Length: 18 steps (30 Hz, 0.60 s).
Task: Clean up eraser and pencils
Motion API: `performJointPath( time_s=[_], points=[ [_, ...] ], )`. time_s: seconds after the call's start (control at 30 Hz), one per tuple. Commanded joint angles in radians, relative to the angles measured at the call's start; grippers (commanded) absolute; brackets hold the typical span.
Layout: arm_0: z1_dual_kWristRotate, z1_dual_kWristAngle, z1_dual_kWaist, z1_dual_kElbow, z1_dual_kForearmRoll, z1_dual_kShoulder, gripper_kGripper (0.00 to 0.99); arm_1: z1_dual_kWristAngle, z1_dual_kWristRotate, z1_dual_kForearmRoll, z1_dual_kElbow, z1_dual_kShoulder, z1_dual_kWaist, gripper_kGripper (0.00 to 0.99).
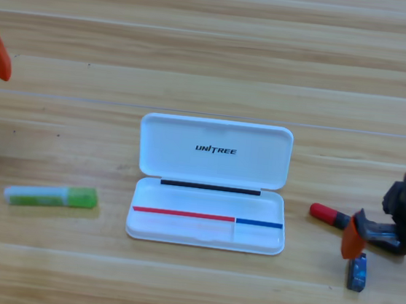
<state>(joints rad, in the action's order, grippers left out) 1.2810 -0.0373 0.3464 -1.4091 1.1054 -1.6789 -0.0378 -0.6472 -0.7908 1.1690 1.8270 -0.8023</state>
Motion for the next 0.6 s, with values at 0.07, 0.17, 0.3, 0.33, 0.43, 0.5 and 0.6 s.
performJointPath(
  time_s=[0.07, 0.17, 0.3, 0.33, 0.43, 0.5, 0.6],
  points=[
    [0.011, -0.009, -0.046, -0.005, -0.007, -0.093, 0.985, 0.056, -0.039, 0.018, 0.031, 0.110, -0.021, 0.907],
    [0.004, -0.009, -0.037, -0.005, -0.019, -0.125, 0.976, 0.058, -0.051, 0.025, 0.035, 0.140, -0.014, 0.905],
    [-0.052, 0.005, 0.005, -0.004, -0.042, -0.151, 0.976, 0.062, -0.063, 0.036, 0.037, 0.169, -0.006, 0.854],
    [-0.071, 0.010, 0.017, -0.005, -0.045, -0.157, 0.976, 0.062, -0.068, 0.041, 0.035, 0.173, -0.003, 0.854],
    [-0.137, 0.010, 0.057, -0.013, -0.049, -0.171, 0.974, 0.064, -0.075, 0.045, 0.032, 0.184, 0.003, 0.819],
    [-0.204, 0.010, 0.086, -0.016, -0.052, -0.186, 0.974, 0.070, -0.075, 0.048, 0.029, 0.190, 0.008, 0.816],
    [-0.262, 0.004, 0.112, -0.004, -0.059, -0.203, 0.965, 0.076, -0.077, 0.058, 0.020, 0.202, 0.017, 0.813]
  ],
)
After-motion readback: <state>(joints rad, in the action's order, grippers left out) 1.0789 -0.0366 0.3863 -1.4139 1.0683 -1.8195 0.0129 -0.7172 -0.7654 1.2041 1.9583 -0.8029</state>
